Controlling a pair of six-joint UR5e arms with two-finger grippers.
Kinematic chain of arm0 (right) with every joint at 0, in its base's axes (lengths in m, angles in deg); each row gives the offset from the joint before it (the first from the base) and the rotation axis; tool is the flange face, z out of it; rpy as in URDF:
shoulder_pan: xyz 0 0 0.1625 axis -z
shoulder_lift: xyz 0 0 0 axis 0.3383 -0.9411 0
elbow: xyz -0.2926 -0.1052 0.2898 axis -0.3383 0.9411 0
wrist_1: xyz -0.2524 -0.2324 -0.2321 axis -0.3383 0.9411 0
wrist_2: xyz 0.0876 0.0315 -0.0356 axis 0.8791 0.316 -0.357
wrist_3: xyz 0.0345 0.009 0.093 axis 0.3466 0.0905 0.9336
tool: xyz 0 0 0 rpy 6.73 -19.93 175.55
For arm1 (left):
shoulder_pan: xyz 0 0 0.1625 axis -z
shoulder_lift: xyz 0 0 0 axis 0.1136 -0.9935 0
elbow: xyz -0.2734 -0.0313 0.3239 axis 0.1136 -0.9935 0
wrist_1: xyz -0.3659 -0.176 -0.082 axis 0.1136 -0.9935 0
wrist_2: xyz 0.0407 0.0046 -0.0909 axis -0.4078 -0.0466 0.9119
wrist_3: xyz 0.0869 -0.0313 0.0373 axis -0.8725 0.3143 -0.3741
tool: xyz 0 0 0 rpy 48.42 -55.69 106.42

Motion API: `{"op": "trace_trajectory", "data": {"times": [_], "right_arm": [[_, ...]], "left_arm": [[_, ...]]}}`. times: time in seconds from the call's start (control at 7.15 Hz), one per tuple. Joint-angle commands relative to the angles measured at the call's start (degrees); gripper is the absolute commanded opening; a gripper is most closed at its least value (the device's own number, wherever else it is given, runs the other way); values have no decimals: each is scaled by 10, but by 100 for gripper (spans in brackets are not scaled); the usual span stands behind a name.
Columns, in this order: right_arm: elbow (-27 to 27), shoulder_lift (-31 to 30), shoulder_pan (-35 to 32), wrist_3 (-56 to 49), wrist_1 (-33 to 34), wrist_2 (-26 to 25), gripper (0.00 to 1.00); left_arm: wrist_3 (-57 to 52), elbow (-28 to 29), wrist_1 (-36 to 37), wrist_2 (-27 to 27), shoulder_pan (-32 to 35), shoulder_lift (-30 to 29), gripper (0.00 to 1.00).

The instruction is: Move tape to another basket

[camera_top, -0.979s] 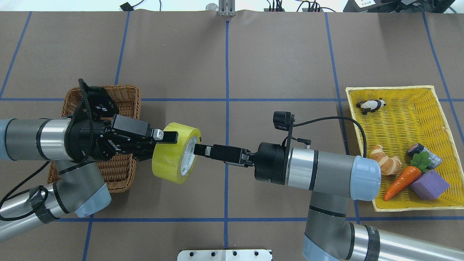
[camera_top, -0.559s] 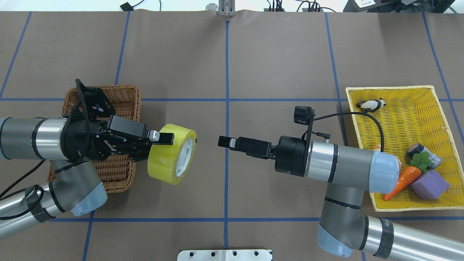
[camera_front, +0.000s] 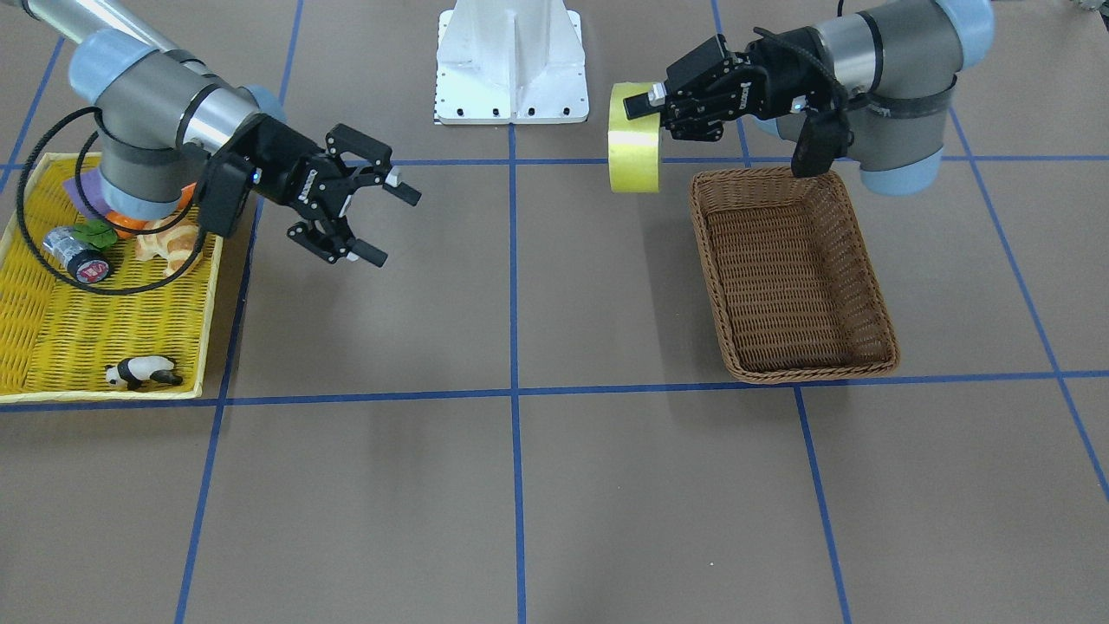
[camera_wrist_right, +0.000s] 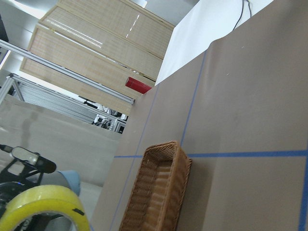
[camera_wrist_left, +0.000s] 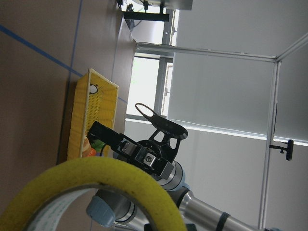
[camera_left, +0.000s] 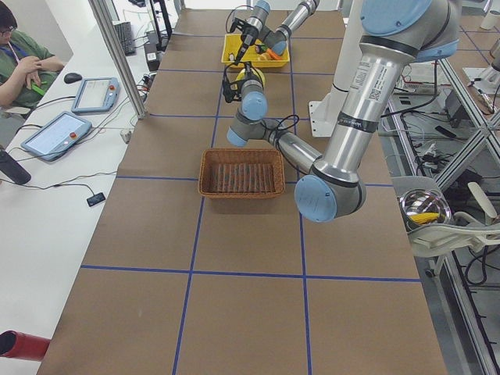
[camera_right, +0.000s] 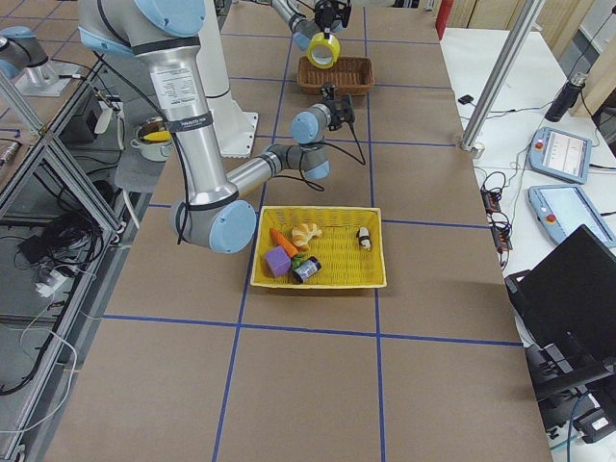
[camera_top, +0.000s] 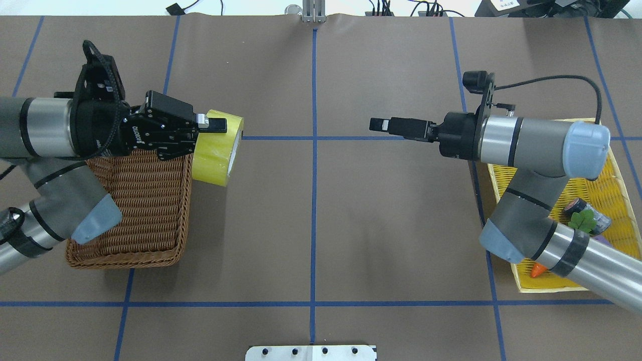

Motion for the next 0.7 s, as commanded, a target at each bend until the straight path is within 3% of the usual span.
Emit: {"op": "trace_trajectory", "data": {"times": [0.0,0.14,0.42,0.56], "right_arm": [[-2,-4,-95,-147,164,20,99],[-10,-3,-123,-249,258,20,99],[-24,1,-182,-426,444,20,95],[-24,-1,-210,-533,504,21,97]], "left_arm": [[-89,4,129,85,75,5,0],[-144,0,204,124,111,5,0],[-290,-2,288,134,147,38,0],[-365,-3,322,131,156,59,0]]}}
